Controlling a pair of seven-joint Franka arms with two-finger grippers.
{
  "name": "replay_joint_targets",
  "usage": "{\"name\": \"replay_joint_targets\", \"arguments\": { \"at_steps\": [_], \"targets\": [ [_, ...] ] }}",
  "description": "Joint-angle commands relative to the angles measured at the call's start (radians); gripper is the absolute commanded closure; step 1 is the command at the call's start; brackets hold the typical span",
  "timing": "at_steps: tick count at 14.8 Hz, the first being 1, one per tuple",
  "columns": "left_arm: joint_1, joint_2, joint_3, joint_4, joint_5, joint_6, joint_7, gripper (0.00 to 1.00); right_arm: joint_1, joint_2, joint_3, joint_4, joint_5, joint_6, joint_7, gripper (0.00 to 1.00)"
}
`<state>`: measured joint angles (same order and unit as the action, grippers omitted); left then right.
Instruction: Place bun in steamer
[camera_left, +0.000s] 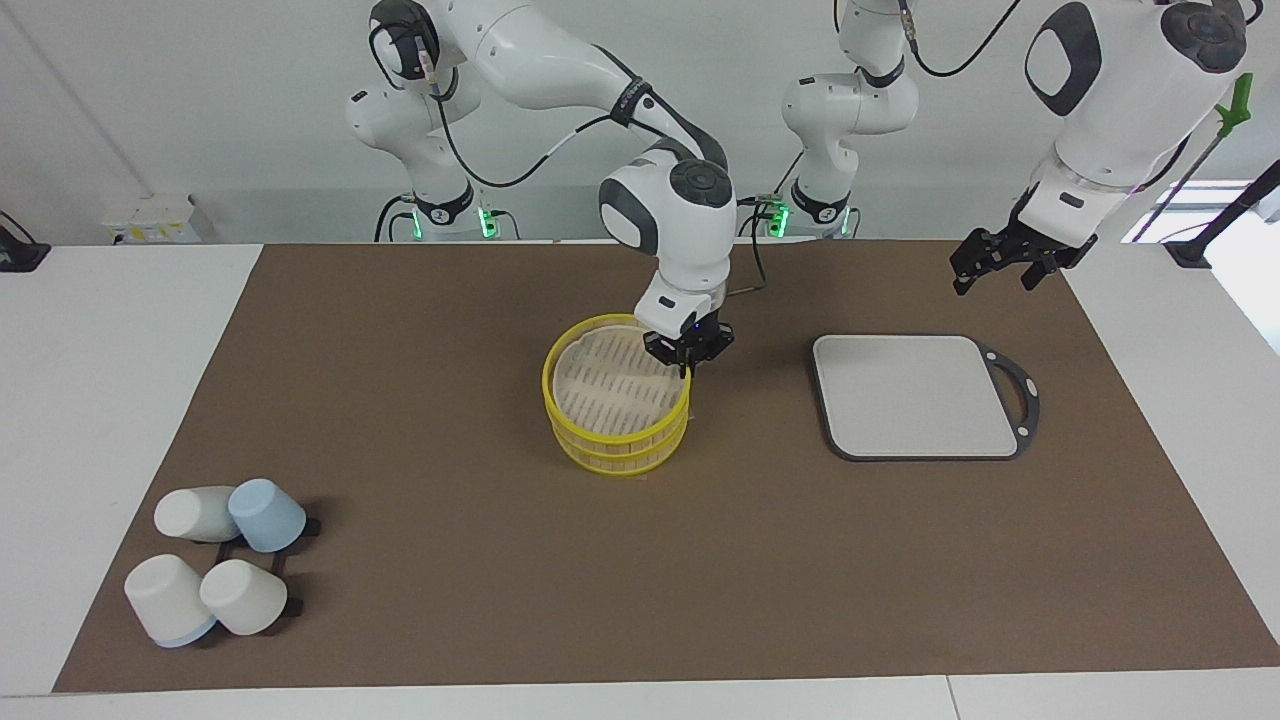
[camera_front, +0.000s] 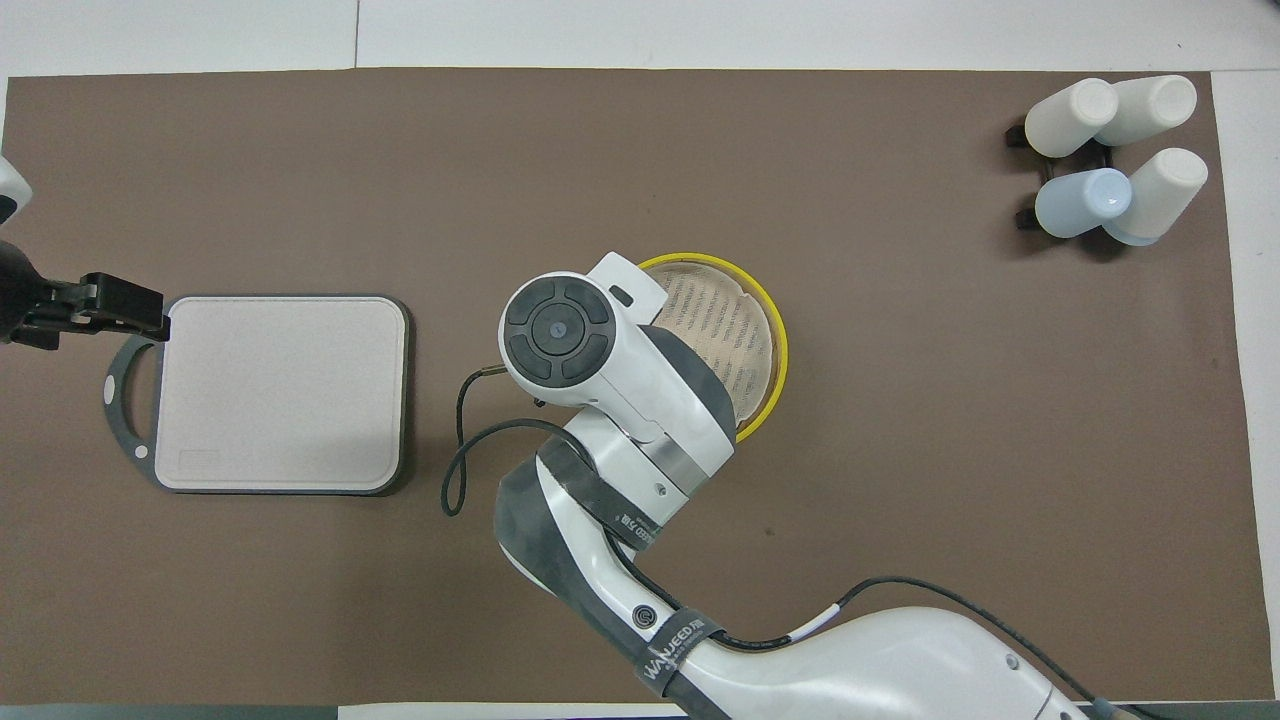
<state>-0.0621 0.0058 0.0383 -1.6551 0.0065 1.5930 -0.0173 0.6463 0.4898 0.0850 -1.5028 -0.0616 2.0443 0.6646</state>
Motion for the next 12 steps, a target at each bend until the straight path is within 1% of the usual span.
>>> {"name": "replay_joint_targets", "arguments": {
  "at_steps": [1, 3, 4, 5, 7, 8, 9, 12],
  "targets": [
    [0.005, 0.016, 0.002, 0.043, -0.017, -0.039, 0.019, 0.0, 0.001, -0.033, 0.002, -0.042, -0.001, 0.027, 0.029, 0.96],
    [0.01, 0.01, 0.002, 0.043, -0.043, -0.039, 0.019, 0.0, 0.001, -0.034, 0.002, -0.043, -0.001, 0.028, 0.029, 0.95],
    [0.01, 0.01, 0.002, 0.043, -0.045, -0.036, 0.019, 0.0, 0.0, -0.034, 0.002, -0.045, -0.001, 0.034, 0.029, 0.89],
    [0.01, 0.011, 0.002, 0.046, -0.048, -0.034, 0.019, 0.0, 0.0, -0.036, 0.001, -0.057, -0.001, 0.048, 0.029, 0.78],
    [0.01, 0.011, 0.003, 0.055, -0.053, -0.034, 0.019, 0.0, 0.001, -0.039, 0.001, -0.068, -0.001, 0.053, 0.03, 0.41],
    [0.01, 0.01, 0.005, 0.055, -0.053, -0.037, 0.019, 0.0, 0.001, -0.039, 0.001, -0.067, -0.001, 0.05, 0.032, 0.12],
    [0.01, 0.008, 0.003, 0.055, -0.051, -0.038, 0.017, 0.0, 0.001, -0.039, 0.001, -0.059, -0.001, 0.042, 0.032, 0.0],
    [0.01, -0.024, 0.002, 0.046, -0.051, -0.037, 0.019, 0.0, -0.01, -0.039, -0.004, -0.045, -0.003, 0.03, 0.029, 0.0]
  ]
}}
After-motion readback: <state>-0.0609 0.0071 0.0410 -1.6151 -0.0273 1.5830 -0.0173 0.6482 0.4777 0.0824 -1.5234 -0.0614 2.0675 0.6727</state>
